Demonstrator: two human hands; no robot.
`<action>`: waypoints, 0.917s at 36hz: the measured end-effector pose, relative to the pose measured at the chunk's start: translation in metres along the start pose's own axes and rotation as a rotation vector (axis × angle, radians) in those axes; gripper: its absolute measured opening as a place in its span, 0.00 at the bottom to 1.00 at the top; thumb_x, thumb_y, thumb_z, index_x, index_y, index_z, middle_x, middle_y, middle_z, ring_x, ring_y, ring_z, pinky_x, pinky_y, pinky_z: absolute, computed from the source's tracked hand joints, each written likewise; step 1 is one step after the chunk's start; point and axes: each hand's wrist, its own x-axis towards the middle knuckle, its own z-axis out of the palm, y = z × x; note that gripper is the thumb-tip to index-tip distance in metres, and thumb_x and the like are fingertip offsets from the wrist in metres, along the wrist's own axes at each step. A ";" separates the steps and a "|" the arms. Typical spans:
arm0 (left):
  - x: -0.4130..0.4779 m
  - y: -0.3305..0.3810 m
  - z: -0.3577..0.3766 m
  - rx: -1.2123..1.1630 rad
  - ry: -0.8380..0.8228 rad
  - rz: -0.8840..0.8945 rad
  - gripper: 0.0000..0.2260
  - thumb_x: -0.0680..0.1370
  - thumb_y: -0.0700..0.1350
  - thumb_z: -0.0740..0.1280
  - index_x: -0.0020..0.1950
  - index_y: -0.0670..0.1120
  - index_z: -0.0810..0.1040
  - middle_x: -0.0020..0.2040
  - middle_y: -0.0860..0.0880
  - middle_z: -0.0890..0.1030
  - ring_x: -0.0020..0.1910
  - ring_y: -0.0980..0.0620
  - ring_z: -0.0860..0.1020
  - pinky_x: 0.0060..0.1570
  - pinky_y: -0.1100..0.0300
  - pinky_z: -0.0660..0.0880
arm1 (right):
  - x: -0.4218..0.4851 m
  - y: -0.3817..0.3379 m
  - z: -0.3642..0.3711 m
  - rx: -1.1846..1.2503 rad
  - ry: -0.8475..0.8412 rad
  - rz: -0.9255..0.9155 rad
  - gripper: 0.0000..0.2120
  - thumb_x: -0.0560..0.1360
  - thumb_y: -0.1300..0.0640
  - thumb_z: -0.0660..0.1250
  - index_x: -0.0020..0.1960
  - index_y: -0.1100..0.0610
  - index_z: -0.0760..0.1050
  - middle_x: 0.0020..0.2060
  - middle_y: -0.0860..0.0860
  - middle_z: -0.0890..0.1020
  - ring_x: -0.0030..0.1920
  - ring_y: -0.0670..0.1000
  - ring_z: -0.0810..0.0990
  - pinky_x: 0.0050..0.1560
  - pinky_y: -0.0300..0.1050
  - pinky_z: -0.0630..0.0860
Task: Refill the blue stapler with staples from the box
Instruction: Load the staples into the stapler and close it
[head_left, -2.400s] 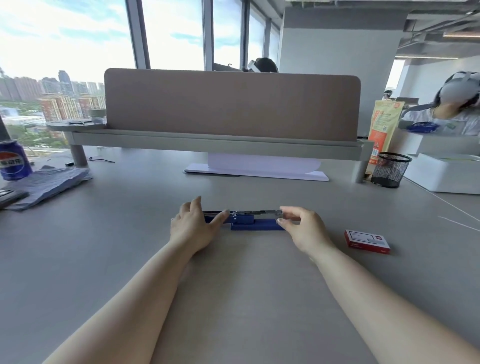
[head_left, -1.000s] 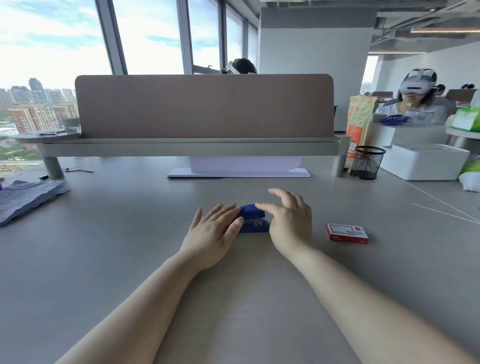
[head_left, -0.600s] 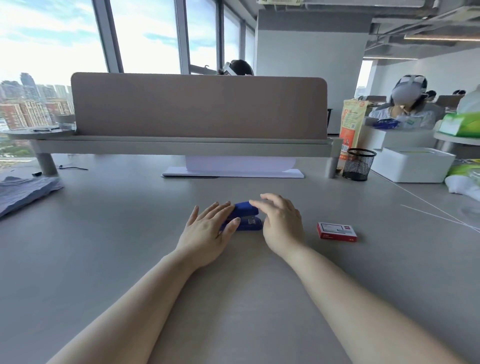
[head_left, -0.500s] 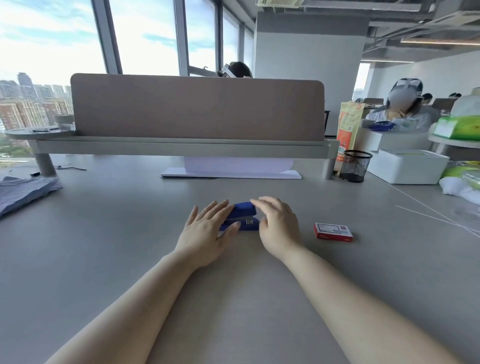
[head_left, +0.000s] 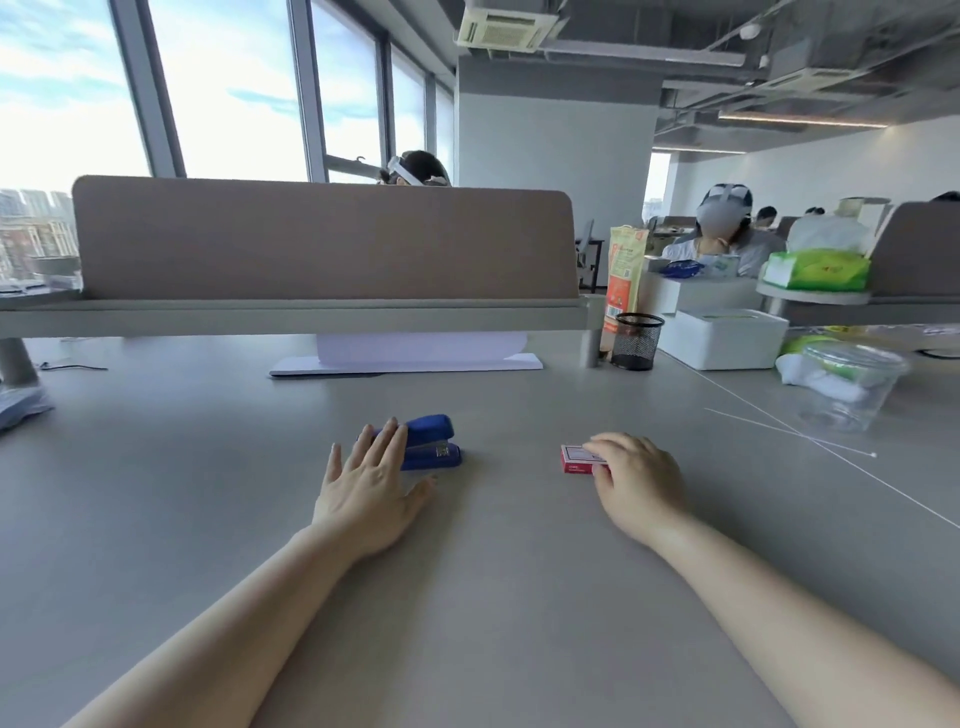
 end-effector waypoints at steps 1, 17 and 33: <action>0.000 0.002 0.000 -0.001 0.003 -0.006 0.32 0.77 0.63 0.50 0.76 0.50 0.44 0.78 0.53 0.46 0.77 0.50 0.44 0.75 0.47 0.42 | -0.001 0.003 0.001 -0.013 -0.018 0.002 0.16 0.75 0.59 0.58 0.62 0.52 0.74 0.64 0.47 0.76 0.63 0.55 0.73 0.60 0.48 0.68; 0.022 0.025 0.010 -0.041 -0.021 0.043 0.33 0.77 0.63 0.51 0.76 0.51 0.43 0.78 0.54 0.46 0.77 0.50 0.44 0.75 0.46 0.43 | 0.024 0.000 0.019 0.060 -0.122 -0.010 0.23 0.73 0.66 0.54 0.65 0.53 0.72 0.67 0.50 0.73 0.65 0.55 0.70 0.66 0.47 0.68; 0.131 0.022 0.041 -0.008 -0.033 0.098 0.31 0.78 0.62 0.49 0.76 0.52 0.42 0.78 0.56 0.46 0.77 0.54 0.43 0.75 0.47 0.39 | 0.136 -0.004 0.072 0.179 -0.170 -0.002 0.26 0.72 0.68 0.52 0.67 0.53 0.69 0.70 0.49 0.70 0.69 0.53 0.68 0.69 0.47 0.66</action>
